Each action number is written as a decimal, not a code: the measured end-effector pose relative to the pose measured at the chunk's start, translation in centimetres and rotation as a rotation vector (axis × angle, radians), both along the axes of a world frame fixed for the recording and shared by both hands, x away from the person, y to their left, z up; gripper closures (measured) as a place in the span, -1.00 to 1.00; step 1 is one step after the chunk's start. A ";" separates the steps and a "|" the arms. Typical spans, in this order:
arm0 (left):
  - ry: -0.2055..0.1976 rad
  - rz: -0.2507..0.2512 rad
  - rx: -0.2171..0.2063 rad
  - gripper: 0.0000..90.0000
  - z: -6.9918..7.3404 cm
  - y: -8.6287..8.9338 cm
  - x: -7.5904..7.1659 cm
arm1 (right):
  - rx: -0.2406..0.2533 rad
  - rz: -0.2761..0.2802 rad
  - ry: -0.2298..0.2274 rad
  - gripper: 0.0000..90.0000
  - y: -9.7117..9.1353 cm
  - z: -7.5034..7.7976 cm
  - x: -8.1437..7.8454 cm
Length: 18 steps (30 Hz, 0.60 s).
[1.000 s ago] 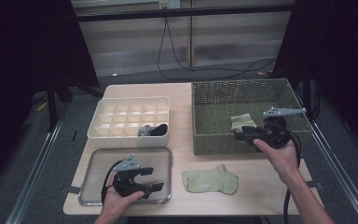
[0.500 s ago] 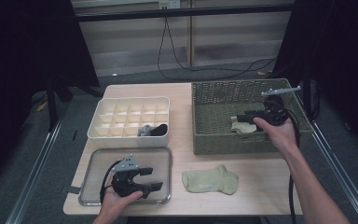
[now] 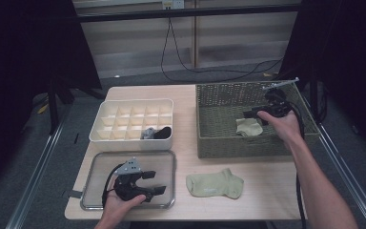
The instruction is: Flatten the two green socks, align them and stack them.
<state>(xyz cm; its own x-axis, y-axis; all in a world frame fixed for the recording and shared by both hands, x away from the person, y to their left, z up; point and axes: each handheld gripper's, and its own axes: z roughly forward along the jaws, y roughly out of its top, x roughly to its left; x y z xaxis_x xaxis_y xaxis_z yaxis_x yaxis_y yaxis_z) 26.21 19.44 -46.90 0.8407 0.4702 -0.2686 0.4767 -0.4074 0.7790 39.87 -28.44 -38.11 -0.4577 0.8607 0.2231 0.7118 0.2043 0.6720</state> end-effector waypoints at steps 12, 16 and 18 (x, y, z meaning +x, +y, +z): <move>0.010 0.003 0.005 -0.41 -0.1 0.0 0.3 | -0.044 0.005 0.068 0.13 0.5 -1.8 4.1; 0.008 -0.001 0.009 -0.41 -0.1 -0.1 0.4 | -0.067 0.002 0.124 0.13 0.9 -2.9 5.1; 0.008 -0.001 0.009 -0.41 -0.1 0.0 0.4 | -0.084 0.005 0.155 0.12 0.9 -3.6 5.4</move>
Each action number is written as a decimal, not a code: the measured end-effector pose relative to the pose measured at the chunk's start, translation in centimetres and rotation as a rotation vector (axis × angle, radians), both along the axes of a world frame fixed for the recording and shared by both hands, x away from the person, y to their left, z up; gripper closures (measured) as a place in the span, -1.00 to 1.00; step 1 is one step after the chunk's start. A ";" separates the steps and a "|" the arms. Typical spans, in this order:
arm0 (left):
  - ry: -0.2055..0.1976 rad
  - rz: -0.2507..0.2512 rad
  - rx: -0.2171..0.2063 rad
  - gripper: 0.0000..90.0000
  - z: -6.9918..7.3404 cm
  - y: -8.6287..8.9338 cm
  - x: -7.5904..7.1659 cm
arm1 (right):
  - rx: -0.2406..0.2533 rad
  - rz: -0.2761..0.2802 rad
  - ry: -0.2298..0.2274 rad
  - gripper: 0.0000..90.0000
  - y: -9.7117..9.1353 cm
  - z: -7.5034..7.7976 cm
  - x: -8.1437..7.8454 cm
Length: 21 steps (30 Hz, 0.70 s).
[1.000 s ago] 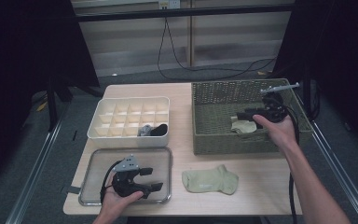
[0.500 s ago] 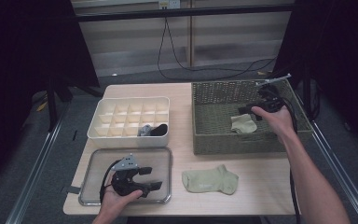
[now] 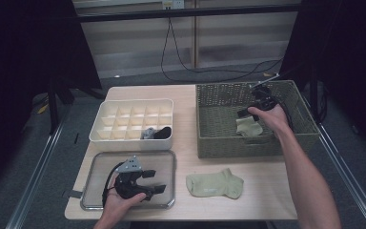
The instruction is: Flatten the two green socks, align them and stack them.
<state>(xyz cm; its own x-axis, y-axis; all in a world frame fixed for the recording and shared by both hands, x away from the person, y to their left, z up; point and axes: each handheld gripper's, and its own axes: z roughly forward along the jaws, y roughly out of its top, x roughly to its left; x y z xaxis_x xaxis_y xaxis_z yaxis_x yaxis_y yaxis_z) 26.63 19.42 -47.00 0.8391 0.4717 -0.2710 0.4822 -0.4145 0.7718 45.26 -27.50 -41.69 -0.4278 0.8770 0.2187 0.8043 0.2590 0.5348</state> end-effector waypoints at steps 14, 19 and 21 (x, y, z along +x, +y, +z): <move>-0.004 -0.016 0.007 -0.41 0.0 -0.3 -0.3 | -0.115 0.043 0.177 0.08 0.7 -3.2 1.5; -0.002 -0.016 0.008 -0.41 0.0 -0.2 -0.2 | -0.138 0.039 0.218 -0.01 0.7 -3.7 1.6; -0.002 -0.016 0.008 -0.41 0.0 -0.2 -0.2 | -0.153 0.060 0.267 -0.06 0.9 -4.3 1.7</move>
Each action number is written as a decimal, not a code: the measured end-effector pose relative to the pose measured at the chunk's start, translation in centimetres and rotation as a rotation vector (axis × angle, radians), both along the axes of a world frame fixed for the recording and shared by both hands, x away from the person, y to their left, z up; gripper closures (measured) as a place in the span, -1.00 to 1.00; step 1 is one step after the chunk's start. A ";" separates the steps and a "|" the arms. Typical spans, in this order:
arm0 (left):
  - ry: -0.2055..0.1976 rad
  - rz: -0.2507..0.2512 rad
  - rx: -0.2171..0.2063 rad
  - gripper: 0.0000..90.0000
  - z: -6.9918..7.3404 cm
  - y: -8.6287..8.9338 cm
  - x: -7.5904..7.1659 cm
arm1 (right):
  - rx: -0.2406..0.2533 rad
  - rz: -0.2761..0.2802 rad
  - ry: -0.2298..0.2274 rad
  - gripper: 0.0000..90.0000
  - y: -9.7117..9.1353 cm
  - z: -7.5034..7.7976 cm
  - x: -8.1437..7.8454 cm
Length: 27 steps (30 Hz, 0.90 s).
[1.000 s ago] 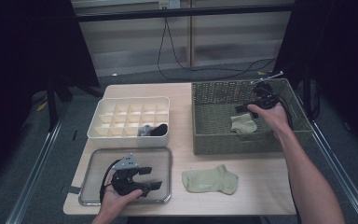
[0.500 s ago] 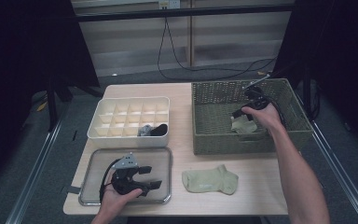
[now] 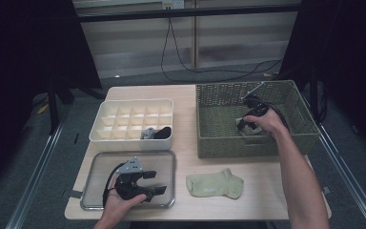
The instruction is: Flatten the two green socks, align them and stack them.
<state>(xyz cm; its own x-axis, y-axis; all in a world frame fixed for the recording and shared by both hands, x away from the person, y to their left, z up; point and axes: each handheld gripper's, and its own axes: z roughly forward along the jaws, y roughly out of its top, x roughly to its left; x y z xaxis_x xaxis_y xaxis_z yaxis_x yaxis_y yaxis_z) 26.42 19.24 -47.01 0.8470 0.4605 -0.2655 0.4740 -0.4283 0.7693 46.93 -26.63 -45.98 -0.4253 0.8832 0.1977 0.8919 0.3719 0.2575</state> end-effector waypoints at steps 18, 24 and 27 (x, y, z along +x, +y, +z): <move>-0.014 0.006 -0.010 -0.42 0.1 0.1 0.1 | -0.145 0.015 0.027 0.75 0.8 -0.5 0.0; -0.010 -0.001 -0.009 -0.42 0.0 -0.1 0.1 | -0.100 0.008 0.009 0.83 0.7 -0.1 0.0; -0.010 -0.004 -0.004 -0.42 0.0 -0.2 0.1 | -0.070 -0.002 -0.004 0.84 0.6 0.2 0.0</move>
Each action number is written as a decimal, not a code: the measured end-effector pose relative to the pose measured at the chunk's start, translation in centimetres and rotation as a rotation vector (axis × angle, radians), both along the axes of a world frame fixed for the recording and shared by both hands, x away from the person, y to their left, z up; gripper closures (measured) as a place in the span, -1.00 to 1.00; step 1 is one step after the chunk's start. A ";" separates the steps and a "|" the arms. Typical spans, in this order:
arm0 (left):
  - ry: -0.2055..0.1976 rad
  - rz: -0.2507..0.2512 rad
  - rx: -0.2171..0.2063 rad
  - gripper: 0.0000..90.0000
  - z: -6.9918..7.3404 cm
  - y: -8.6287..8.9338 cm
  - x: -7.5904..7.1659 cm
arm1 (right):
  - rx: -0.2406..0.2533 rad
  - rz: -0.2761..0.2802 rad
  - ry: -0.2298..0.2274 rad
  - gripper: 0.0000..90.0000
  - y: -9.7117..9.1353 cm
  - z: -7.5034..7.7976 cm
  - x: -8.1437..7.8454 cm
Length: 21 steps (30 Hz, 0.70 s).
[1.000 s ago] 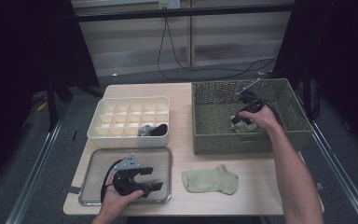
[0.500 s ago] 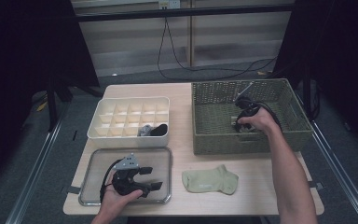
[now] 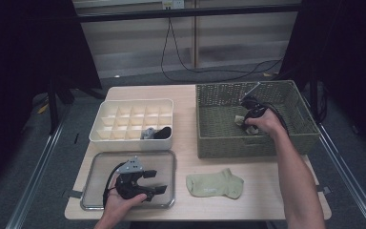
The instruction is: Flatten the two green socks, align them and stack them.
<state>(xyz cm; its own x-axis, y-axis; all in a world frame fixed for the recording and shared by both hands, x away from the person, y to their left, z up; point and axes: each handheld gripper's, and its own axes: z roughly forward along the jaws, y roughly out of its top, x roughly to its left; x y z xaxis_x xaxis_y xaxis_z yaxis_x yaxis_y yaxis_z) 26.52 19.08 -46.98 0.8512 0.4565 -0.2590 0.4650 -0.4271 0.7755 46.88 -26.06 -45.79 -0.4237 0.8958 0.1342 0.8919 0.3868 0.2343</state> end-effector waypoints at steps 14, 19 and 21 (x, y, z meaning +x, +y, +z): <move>0.000 0.008 -0.003 -0.42 0.0 0.0 -0.1 | 0.120 -0.023 -0.098 0.84 -0.7 1.6 -0.4; 0.004 0.012 -0.008 -0.42 0.0 0.1 0.0 | 0.153 -0.056 -0.145 0.84 -1.2 2.6 -0.7; 0.003 0.012 -0.007 -0.42 0.0 0.1 0.0 | 0.179 -0.062 -0.170 0.84 -1.5 3.0 -0.9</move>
<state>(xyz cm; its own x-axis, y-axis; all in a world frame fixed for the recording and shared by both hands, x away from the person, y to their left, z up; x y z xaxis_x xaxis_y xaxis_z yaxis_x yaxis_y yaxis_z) 26.53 19.13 -47.03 0.8446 0.4651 -0.2652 0.4729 -0.4158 0.7769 46.03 -27.52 -42.79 -0.3987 0.8892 0.2243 0.8547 0.2716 0.4425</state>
